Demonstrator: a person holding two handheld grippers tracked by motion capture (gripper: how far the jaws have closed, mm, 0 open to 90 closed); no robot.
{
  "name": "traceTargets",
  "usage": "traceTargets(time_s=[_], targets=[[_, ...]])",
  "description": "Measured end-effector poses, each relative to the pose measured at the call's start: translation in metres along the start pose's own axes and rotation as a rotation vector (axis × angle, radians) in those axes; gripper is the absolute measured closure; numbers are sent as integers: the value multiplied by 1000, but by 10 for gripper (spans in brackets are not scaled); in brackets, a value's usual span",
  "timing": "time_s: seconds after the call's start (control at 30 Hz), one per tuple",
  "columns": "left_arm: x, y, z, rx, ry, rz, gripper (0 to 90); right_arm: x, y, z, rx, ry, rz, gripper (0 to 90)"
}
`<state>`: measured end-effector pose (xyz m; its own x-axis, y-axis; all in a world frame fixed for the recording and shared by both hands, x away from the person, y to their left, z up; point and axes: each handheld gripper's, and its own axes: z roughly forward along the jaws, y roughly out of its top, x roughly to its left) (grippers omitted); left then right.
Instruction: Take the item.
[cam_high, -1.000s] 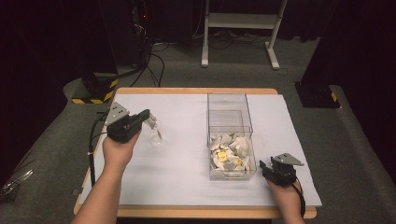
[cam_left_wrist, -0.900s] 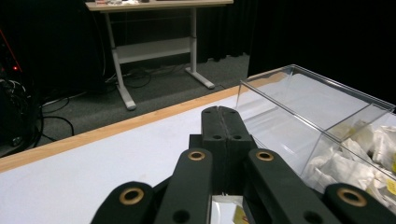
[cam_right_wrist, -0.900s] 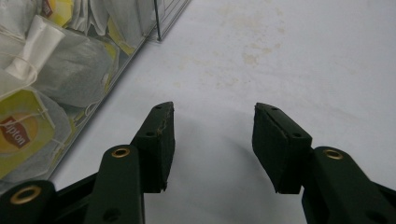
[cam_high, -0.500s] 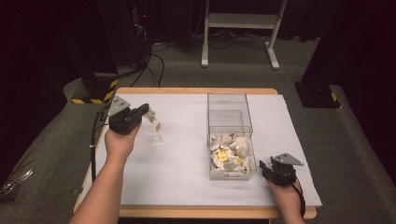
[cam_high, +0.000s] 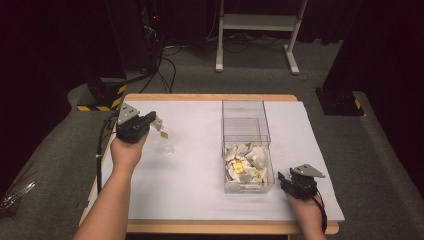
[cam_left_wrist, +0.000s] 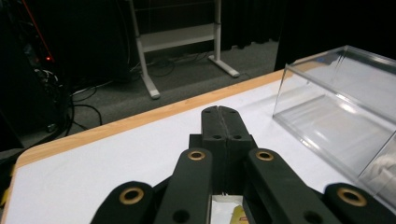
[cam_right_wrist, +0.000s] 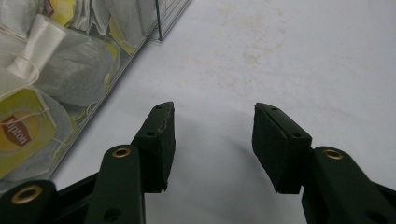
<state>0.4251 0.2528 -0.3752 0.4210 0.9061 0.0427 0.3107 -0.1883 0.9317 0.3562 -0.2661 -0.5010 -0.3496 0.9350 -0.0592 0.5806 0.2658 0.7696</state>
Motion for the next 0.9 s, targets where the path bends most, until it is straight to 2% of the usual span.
traceTargets(time_s=[0.3,0.5,0.7,0.8,0.9], targets=[[0,-23,7,38,-3,-21,900,1,0,0,1,-4,-8,501],[-5,-31,13,63,-1,-17,900,1,0,0,3,-4,-7,501],[-11,-36,20,84,-13,-32,900,1,0,0,0,-3,-8,501],[-15,-37,22,89,-10,-6,900,1,0,0,-1,-2,-6,501],[-17,-39,24,101,-13,2,900,1,0,0,-2,-2,-5,501]])
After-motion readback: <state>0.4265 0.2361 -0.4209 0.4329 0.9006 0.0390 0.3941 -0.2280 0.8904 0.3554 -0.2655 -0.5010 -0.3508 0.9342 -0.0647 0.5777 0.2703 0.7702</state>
